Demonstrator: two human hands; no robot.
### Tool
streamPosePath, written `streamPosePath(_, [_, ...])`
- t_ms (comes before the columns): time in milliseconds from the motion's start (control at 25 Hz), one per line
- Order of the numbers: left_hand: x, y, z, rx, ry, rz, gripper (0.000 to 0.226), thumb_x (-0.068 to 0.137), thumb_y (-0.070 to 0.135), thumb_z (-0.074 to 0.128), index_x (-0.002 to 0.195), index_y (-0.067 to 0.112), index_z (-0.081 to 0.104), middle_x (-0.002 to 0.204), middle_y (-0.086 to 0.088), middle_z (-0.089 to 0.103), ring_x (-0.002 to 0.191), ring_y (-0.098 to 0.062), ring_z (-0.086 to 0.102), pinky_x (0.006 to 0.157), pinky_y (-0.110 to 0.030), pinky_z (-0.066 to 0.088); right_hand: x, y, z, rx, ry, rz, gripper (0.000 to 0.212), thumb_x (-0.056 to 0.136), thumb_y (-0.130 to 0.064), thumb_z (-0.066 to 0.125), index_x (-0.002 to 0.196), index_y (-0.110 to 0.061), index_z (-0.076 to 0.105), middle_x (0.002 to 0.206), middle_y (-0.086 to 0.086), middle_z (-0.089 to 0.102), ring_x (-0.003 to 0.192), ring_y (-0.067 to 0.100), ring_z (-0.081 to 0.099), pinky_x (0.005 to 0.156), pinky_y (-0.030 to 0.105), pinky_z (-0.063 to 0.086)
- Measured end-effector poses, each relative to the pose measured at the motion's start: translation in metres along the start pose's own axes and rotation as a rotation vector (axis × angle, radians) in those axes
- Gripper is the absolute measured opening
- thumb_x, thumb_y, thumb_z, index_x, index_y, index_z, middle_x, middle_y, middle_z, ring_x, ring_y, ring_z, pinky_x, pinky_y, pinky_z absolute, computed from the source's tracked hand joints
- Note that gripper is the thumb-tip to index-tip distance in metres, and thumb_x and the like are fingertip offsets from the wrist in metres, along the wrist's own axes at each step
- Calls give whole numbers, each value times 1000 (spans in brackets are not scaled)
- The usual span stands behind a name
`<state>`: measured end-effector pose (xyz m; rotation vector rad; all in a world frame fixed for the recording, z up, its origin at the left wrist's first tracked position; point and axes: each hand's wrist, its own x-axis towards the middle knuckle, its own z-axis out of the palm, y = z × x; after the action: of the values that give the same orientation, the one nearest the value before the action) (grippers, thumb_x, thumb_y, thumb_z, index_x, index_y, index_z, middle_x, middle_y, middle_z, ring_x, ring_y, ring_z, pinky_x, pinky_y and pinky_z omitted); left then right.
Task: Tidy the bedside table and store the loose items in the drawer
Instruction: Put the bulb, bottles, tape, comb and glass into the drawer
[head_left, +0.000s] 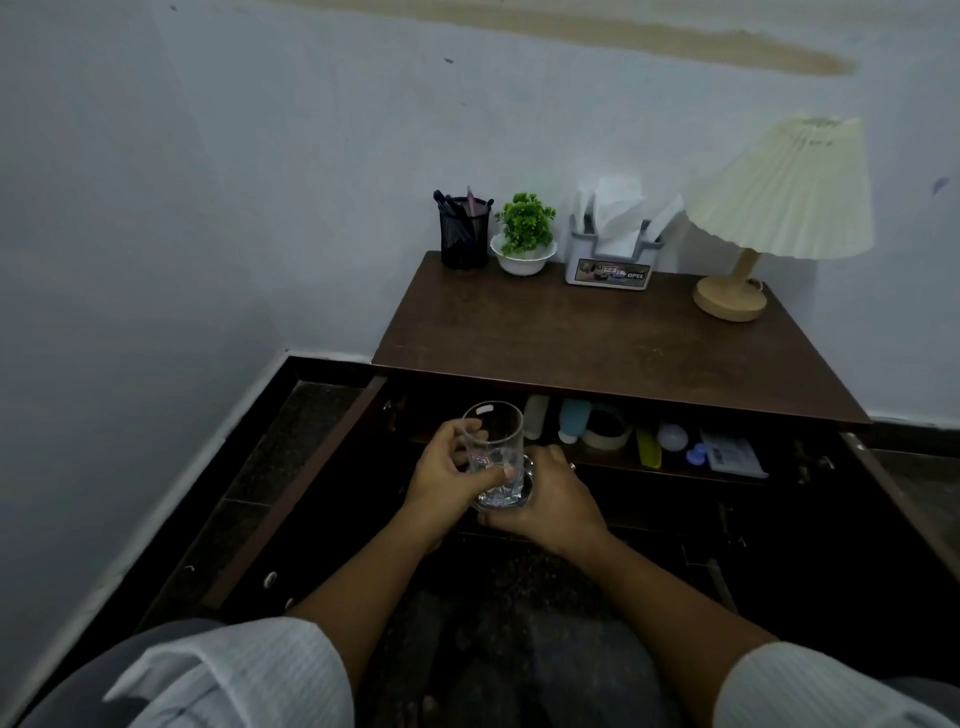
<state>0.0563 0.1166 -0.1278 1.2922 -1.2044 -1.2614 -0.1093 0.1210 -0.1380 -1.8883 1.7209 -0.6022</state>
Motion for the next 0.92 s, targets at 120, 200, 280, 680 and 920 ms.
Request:
streamPosePath(120, [20,-8,-1,-20,17,-52,60,70,3,88,119,23,59,117,3,69,102,-9,69,75,-22,57,22,7,11,15,-19,33,98,45,-75,80,127,-29,53,117,-8,49,107,11,58,85,39,58])
streamPosePath(200, [33,-12,-1,-29,37,-74,59,71,1,86,119,23,59,116,3,68,100,-8,69,73,-20,57,37,10,20,30,-27,48,99,43,-74,80,128,-29,54,121,-7,50,110,11,58,87,38,58])
streamPosePath(280, [47,-16,-1,-37,59,-89,59,71,-2,85,119,21,59,115,2,68,98,-8,69,69,-17,55,51,12,28,52,-39,63,99,43,-73,79,128,-28,54,121,-6,50,109,11,57,88,37,58])
streamPosePath(680, [83,-28,-4,-6,126,-87,61,72,-2,84,124,17,59,111,3,72,98,-6,72,79,-19,57,91,15,66,189,23,136,88,59,-39,87,135,-16,49,129,8,50,116,25,58,88,32,52])
streamPosePath(920, [93,-36,-8,82,141,-99,69,70,13,88,132,19,58,118,0,71,105,-13,70,90,-29,58,91,6,72,480,80,273,79,75,-17,85,144,-14,46,137,8,44,120,24,58,104,33,50])
